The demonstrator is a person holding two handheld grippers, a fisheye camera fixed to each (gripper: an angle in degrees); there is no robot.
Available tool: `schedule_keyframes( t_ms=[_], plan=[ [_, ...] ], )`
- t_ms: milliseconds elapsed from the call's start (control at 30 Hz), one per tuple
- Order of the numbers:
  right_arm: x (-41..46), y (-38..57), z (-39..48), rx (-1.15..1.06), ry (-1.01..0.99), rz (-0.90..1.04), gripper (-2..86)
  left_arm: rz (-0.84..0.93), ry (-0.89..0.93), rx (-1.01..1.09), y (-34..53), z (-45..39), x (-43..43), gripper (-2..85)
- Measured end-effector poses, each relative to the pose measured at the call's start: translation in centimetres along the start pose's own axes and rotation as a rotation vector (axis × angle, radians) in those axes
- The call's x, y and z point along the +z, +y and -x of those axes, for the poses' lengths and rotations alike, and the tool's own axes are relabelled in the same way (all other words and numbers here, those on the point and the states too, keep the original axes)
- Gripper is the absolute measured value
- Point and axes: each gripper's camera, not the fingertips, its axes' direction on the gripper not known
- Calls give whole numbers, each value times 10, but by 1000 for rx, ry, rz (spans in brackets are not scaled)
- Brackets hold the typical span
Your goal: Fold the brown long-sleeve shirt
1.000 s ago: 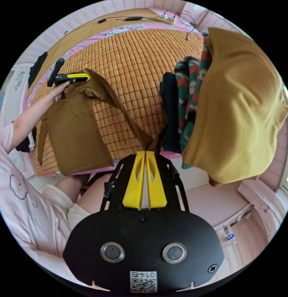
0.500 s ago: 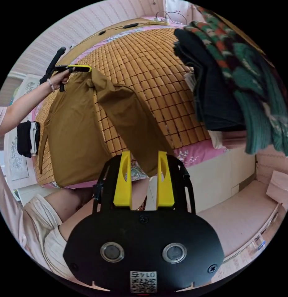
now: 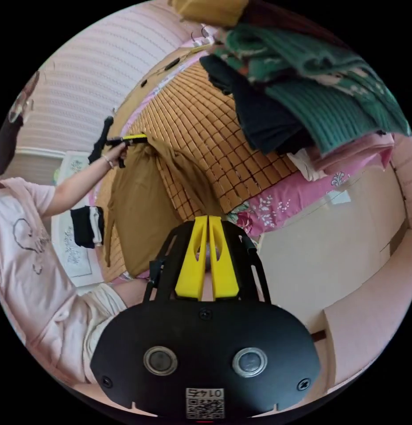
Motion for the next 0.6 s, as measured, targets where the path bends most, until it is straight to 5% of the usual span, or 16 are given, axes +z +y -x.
schedule_keyframes(
  t_ms=[267, 600],
  plan=[
    [13, -19, -84, 327, 239, -245, 4, -34, -10, -64, -9, 9, -33, 29],
    [86, -57, -76, 282, 343, -255, -3, -69, -20, -62, -3, 6, -85, 30]
  ],
)
